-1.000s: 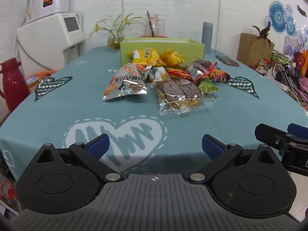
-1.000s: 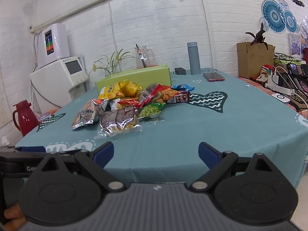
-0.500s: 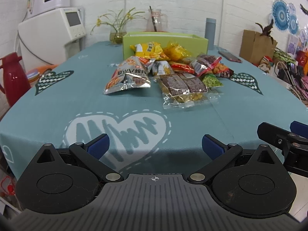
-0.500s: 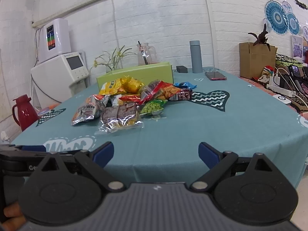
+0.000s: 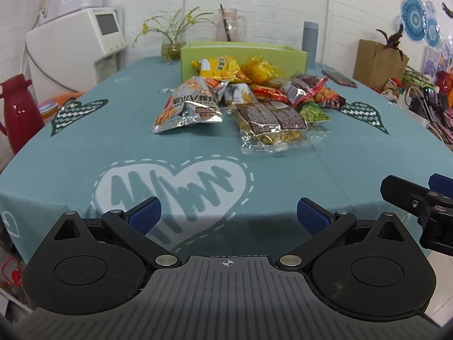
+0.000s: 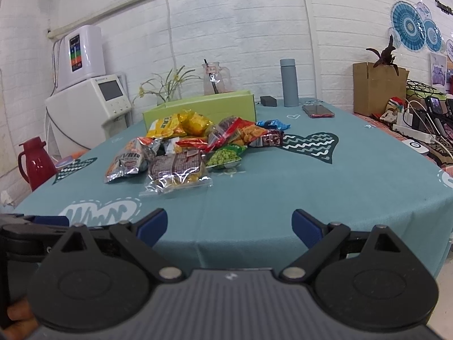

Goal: Organize snacks

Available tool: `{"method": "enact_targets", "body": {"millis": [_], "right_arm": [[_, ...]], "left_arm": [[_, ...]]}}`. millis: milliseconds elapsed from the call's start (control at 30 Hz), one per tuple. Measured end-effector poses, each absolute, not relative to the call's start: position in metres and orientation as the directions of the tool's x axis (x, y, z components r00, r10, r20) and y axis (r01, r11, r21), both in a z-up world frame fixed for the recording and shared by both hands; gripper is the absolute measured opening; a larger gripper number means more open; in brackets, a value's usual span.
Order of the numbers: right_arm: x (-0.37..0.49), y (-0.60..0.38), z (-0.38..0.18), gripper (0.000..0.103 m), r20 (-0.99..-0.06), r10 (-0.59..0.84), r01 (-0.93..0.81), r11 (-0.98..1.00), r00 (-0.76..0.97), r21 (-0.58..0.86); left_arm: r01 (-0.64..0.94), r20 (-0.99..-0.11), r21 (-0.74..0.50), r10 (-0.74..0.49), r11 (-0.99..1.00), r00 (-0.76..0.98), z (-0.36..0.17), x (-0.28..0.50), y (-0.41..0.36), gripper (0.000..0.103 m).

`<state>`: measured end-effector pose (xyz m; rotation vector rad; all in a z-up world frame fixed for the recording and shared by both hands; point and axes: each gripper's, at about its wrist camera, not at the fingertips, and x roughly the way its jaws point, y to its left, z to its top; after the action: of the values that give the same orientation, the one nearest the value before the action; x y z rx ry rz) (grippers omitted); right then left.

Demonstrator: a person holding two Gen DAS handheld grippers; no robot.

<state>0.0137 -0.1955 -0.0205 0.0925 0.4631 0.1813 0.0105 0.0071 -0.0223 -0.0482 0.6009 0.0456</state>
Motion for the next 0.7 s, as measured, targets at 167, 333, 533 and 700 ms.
{"method": "enact_targets", "body": {"millis": [167,333,533,700], "right_arm": [[0.014,-0.196,-0.021,0.093,-0.437,0.195,-0.153,0.98,0.878,0.129],[0.014,-0.196,-0.021,0.093,-0.437,0.194,-0.152,0.98,0.878,0.129],[0.017,-0.201,-0.021,0.093,-0.424,0.207,-0.152,0.975,0.881,0.16],[0.032,-0.205,-0.03,0.093,-0.466,0.133,-0.082,0.988,0.875,0.13]], "left_arm": [[-0.057,-0.566,-0.032,0.029,0.998,0.824,-0.023,0.011,0.007,0.092],[-0.056,-0.567,-0.027,0.031,0.998,0.823,-0.023,0.012,0.008,0.092],[-0.09,-0.538,-0.054,0.047,0.994,0.842,-0.01,0.026,0.021,0.092],[-0.114,-0.563,-0.081,0.049,0.99,0.825,-0.012,0.04,0.033,0.092]]}}
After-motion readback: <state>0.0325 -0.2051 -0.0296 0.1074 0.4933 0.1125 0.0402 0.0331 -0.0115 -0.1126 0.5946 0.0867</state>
